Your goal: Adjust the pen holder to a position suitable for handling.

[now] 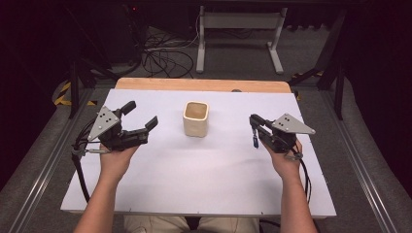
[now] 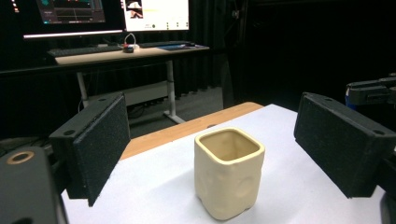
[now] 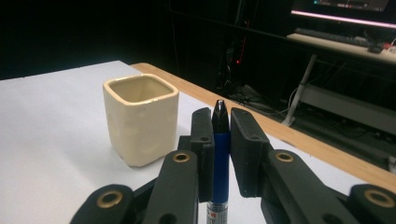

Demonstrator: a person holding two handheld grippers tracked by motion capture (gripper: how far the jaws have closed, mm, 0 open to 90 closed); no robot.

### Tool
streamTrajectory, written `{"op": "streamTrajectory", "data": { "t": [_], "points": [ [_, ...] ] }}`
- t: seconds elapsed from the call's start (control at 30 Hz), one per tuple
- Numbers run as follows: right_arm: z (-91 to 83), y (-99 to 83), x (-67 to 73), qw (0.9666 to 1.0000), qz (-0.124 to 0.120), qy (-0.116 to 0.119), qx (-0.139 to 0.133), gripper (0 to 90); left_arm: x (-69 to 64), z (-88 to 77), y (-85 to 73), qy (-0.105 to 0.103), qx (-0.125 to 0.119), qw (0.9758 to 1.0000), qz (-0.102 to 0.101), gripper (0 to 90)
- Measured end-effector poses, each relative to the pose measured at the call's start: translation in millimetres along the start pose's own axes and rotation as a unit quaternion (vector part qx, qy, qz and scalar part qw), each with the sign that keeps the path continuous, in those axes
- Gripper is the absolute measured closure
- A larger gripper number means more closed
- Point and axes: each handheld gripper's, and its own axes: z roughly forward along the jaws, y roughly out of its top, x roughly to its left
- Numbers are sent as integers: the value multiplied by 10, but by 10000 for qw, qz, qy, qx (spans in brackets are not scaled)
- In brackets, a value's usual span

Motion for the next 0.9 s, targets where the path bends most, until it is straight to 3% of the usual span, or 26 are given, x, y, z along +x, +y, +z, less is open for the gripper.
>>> {"op": "streamTrajectory", "data": {
  "t": [0.1,0.37,0.57,0.73,0.9],
  "points": [
    [16,17,47,10000,-39,22,-48,807,-43,6,16,-21,10,9999,124,117],
    [-29,24,46,9999,-16,-20,-97,807,-149,134,26,-148,105,9998,77,123],
    [-100,26,-3,9998,36,-102,-142,808,-310,267,16,-451,105,9989,96,124],
    [-132,27,-46,9997,158,-65,-182,808,-470,422,-33,-751,180,9970,108,130],
    [-114,32,-20,9998,119,-33,-159,808,-630,533,-33,-1023,208,9944,157,131]
  ]
}}
